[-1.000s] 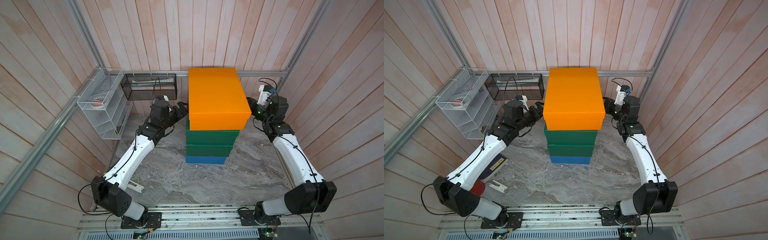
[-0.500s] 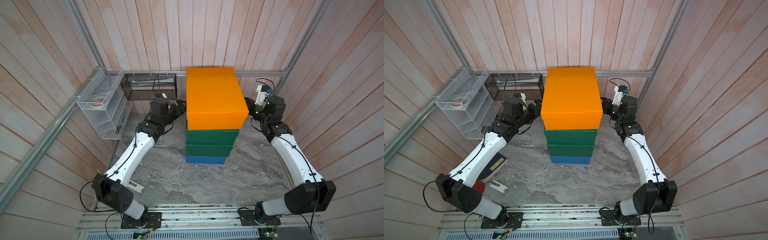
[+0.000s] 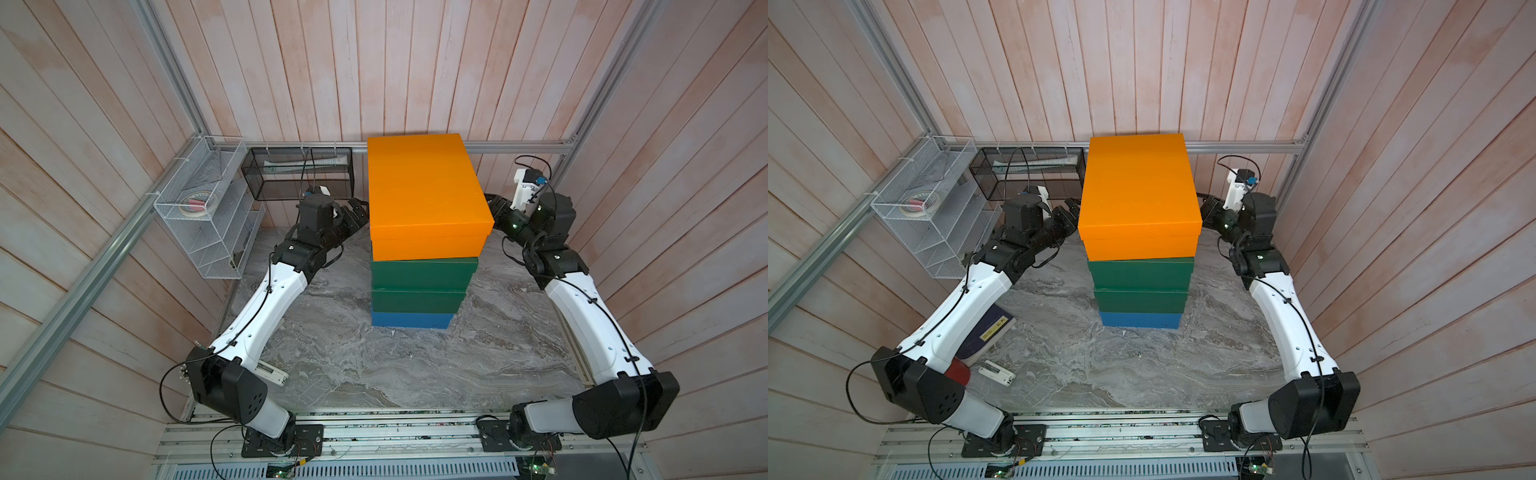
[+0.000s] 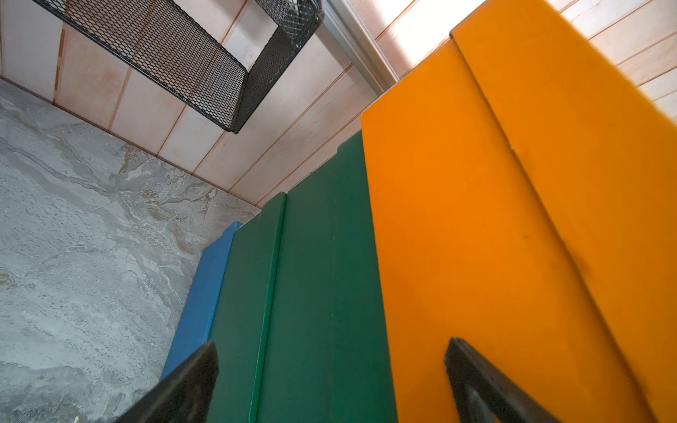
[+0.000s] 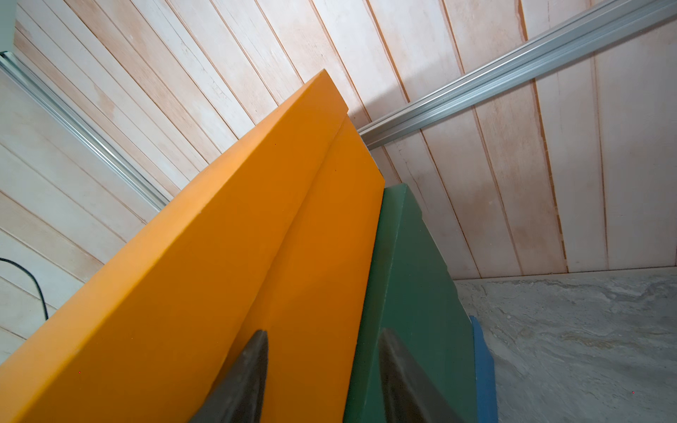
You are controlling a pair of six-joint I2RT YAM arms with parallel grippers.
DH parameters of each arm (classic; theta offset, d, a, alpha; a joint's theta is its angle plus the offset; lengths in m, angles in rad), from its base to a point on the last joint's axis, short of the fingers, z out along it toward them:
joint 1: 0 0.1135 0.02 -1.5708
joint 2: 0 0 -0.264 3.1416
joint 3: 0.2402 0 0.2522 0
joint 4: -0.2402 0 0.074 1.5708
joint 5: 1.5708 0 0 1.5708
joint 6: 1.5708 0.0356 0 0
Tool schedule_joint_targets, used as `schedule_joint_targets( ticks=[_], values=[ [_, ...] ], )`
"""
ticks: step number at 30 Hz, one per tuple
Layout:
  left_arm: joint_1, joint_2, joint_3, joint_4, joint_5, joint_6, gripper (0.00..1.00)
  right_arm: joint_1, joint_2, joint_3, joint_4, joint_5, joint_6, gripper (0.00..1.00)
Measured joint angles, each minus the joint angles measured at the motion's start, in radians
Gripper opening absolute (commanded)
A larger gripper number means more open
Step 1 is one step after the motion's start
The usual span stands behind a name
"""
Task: Stack the shoeboxes
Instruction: Adjust the shoebox.
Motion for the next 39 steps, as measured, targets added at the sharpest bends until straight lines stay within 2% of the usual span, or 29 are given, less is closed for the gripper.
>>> schedule_joint_targets(
  ticks=[19,39],
  values=[
    [0.015,0.069,0.070,-0.013,0.000,0.018,1.00,0.023,-0.098,-0.071,-0.002,0.035,0.023,0.51],
    [0.015,0.029,0.023,-0.005,0.015,0.011,1.00,0.031,-0.109,-0.071,-0.031,0.061,0.003,0.51]
  ],
)
